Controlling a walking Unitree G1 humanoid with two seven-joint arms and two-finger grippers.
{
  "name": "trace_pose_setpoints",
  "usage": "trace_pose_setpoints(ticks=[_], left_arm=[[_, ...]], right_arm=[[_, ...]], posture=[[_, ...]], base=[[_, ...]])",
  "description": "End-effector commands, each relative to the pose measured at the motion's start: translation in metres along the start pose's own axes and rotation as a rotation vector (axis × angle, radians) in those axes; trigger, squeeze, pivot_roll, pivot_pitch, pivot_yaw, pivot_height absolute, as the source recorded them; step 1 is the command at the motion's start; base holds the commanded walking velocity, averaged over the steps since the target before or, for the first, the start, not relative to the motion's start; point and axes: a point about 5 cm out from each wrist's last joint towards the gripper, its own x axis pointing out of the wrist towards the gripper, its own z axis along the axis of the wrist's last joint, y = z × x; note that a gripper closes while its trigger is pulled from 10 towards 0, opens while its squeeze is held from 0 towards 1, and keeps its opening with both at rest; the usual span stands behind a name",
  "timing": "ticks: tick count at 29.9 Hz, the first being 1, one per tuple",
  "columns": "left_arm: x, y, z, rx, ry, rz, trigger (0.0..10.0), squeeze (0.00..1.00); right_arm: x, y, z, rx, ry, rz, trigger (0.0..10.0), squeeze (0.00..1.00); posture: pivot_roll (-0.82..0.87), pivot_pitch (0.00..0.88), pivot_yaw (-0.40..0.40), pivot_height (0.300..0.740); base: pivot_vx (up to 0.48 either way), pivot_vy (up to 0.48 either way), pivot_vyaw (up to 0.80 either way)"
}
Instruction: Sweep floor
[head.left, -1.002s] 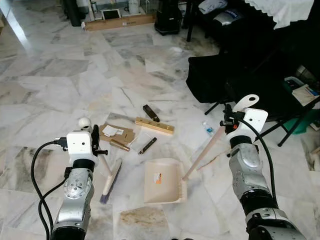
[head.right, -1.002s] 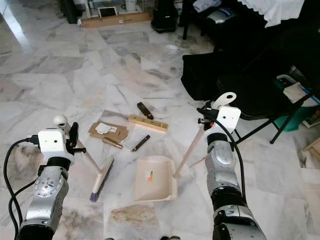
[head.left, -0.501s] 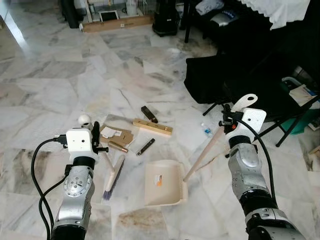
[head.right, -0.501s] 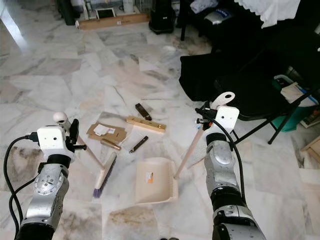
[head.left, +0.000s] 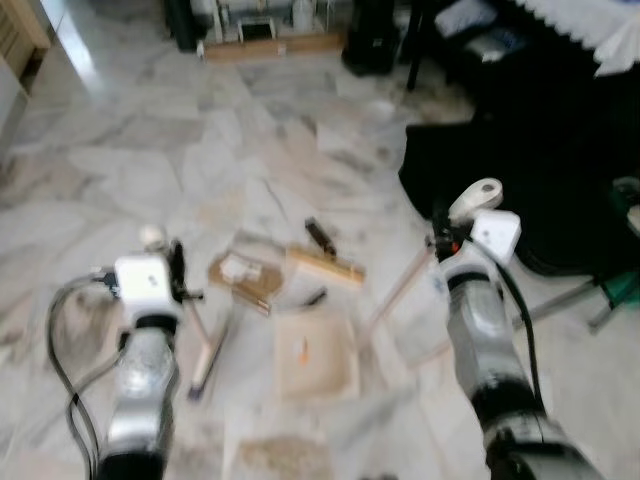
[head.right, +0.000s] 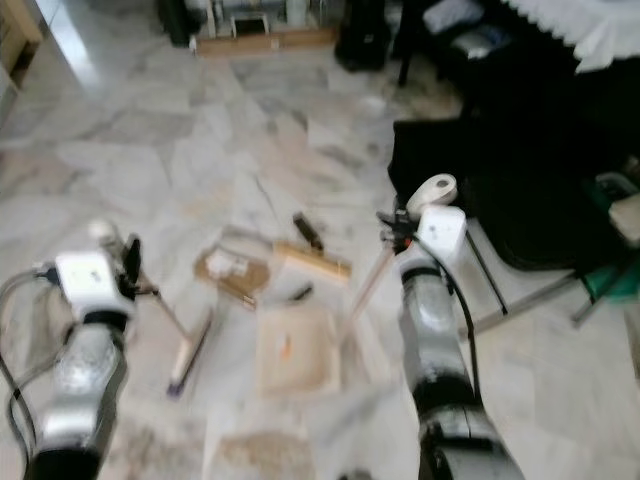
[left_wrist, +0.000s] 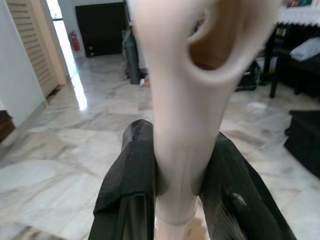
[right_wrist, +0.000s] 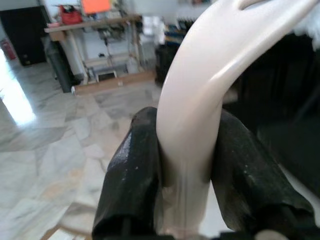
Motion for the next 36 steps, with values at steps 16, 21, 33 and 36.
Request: trace_pose_setpoints(ticks=[16, 21, 33, 36], left_arm=[[0.0089, 0.0088, 0.0204, 0.013, -0.095, 0.027, 10.0, 0.0], [0.01, 0.0083, 0.0214, 0.011, -0.099, 0.031, 10.0, 0.0], [0.0104, 0.0096, 0.0217, 0.007, -0.099, 0.038, 10.0, 0.0], [0.0106, 0.0091, 0.0216, 0.007, -0.099, 0.038, 10.0, 0.0]], right_arm=[[0.0065, 0.0071, 0.0155, 0.006, -0.072, 0.016, 10.0, 0.0], [0.0065, 0.0064, 0.0158, 0.007, -0.074, 0.014, 10.0, 0.0], [0.0068, 0.0054, 0.0161, 0.01, -0.073, 0.011, 10.0, 0.0], [0.0068, 0.005, 0.0162, 0.012, -0.073, 0.011, 10.0, 0.0]], posture=[[0.07, 0.124, -0.035, 0.74], [0.07, 0.127, -0.036, 0.74], [0.07, 0.134, -0.037, 0.74], [0.07, 0.134, -0.038, 0.74]], base=[[0.323, 0.0, 0.0], [0.333, 0.0, 0.0], [0.382, 0.0, 0.0], [0.426, 0.0, 0.0]])
